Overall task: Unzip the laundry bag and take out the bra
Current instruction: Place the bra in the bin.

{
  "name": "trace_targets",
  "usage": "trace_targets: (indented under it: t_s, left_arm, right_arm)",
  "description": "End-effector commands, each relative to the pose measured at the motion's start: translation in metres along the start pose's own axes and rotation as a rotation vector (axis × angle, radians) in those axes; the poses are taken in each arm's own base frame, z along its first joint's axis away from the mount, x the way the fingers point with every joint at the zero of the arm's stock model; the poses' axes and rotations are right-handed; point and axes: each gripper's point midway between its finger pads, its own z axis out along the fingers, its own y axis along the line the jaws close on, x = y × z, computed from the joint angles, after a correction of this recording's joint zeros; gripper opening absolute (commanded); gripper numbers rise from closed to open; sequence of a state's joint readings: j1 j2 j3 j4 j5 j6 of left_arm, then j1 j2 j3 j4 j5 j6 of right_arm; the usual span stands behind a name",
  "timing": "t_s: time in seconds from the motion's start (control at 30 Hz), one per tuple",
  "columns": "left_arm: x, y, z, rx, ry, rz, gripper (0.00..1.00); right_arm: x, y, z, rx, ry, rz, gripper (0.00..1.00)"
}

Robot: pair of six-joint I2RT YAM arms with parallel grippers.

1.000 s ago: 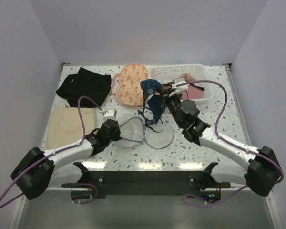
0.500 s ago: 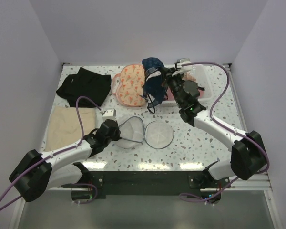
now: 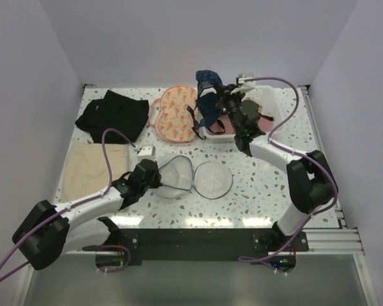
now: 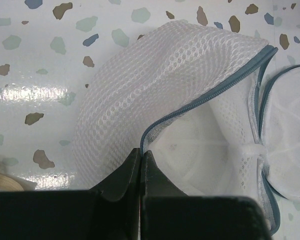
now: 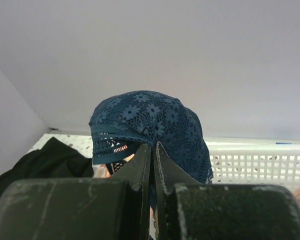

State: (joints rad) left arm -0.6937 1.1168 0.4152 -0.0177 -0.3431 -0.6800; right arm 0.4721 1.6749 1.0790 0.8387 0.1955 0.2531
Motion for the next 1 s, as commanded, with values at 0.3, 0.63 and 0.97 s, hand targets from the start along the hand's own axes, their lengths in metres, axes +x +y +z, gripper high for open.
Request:
trace_targets:
  t_s: [0.3, 0.63, 0.97]
  left_arm:
    - [-0.024, -0.018, -0.001, 0.044, -0.045, -0.026, 0.00]
    - [-0.020, -0.016, 0.001, 0.037, -0.032, -0.019, 0.00]
    - [-0.021, -0.016, 0.000, 0.038, -0.038, -0.021, 0.00]
  right_arm:
    - [0.044, -0.076, -0.029, 0.271, -0.115, 0.082, 0.00]
    - [0.042, -0.123, -0.058, 0.488, -0.154, 0.048, 0.00]
    - [0.042, -0.163, -0.086, 0.746, -0.182, 0.094, 0.02]
